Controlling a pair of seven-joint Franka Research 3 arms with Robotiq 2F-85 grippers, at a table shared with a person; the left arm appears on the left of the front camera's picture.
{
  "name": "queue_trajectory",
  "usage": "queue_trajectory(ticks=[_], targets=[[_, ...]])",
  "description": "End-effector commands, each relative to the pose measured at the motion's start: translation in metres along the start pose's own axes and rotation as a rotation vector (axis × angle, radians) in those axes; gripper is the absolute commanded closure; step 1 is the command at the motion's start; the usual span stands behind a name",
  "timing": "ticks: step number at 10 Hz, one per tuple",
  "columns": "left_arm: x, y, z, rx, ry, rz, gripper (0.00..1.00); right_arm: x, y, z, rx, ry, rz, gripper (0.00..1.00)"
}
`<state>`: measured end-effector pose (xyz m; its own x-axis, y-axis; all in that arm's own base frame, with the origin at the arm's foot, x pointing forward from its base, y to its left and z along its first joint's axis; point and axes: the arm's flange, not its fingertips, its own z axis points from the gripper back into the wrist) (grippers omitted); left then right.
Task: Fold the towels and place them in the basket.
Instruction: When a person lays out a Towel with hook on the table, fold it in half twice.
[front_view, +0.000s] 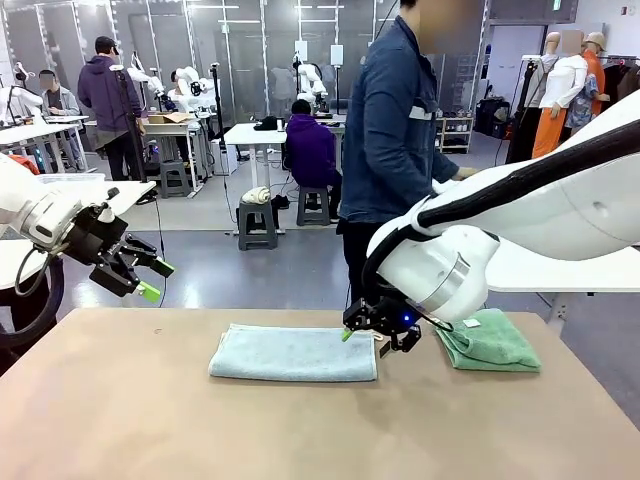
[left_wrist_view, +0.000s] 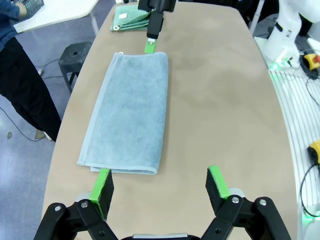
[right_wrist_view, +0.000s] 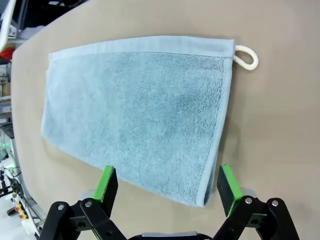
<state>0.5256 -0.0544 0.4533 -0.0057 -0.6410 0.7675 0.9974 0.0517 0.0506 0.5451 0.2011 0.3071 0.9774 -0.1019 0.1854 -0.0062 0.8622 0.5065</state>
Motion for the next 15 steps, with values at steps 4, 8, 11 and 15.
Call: queue_trajectory(ticks=[4,8,11,15], targets=[[0.002,0.0,0.002,0.003,-0.001,-0.003,0.06,0.015,0.012,-0.018,-0.097,-0.002,-0.029,0.0],[0.002,0.0,0.002,0.003,-0.001,-0.003,0.06,0.019,0.016,-0.027,-0.158,-0.029,-0.057,0.2],[0.002,0.0,0.002,0.003,-0.001,-0.003,0.06,0.017,0.02,-0.033,-0.196,-0.029,-0.055,0.2],[0.002,0.0,0.002,0.003,-0.001,-0.003,0.06,0.017,0.025,-0.04,-0.254,-0.043,-0.058,0.39]])
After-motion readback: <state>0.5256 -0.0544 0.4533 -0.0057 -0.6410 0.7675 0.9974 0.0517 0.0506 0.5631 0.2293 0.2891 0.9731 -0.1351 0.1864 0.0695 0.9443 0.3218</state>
